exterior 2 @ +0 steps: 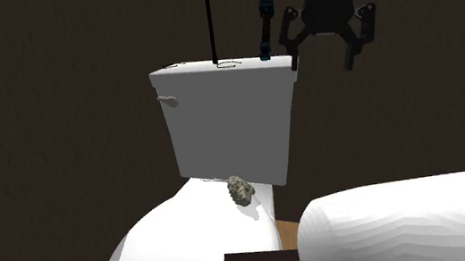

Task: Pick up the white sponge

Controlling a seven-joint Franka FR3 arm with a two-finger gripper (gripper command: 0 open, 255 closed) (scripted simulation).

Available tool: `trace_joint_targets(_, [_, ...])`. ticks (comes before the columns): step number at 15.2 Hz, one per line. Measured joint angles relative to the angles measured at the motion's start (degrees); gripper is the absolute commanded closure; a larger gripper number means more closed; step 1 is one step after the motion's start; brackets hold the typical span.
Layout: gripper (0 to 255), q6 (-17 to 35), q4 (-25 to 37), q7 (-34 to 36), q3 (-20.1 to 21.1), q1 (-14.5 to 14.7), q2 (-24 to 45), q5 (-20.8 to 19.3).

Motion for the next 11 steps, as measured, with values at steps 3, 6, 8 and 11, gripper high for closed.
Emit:
trace_joint_targets(3, [0,2.51,-1.79,0.84,1.50,0.37,0.21,0.08])
trace_joint_targets(6, [0,7.80,-4.78,2.99,5.07,1.26,1.30,0.27])
trace_joint_targets(8, [0,12.00,-6.89,4.67,7.70,1.85,2.57,0.30])
trace_joint_targets(11, [0,18.24,-9.17,7.15,11.49,2.45,5.43,-0.13])
